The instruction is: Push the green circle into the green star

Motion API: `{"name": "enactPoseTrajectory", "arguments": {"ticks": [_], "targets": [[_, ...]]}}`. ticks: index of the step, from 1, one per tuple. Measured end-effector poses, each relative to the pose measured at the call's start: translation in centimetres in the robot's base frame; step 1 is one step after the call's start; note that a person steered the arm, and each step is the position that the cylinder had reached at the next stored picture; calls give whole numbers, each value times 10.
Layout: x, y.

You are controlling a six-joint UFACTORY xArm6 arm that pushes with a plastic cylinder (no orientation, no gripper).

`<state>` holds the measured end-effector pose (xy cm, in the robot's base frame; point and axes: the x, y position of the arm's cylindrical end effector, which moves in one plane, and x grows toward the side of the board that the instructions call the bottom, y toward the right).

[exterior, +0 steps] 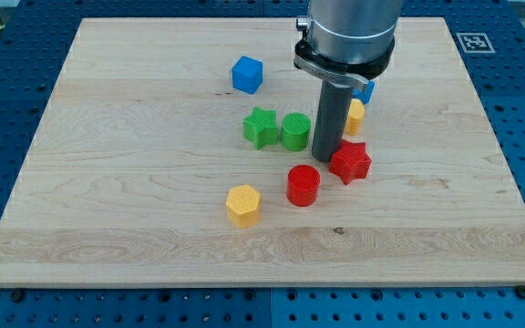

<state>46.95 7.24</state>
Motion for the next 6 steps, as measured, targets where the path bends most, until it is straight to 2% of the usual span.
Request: {"name": "enactPoseTrajectory", "arguments": {"ticks": [2,6], "targets": [[-35,0],[-7,-107]]}}
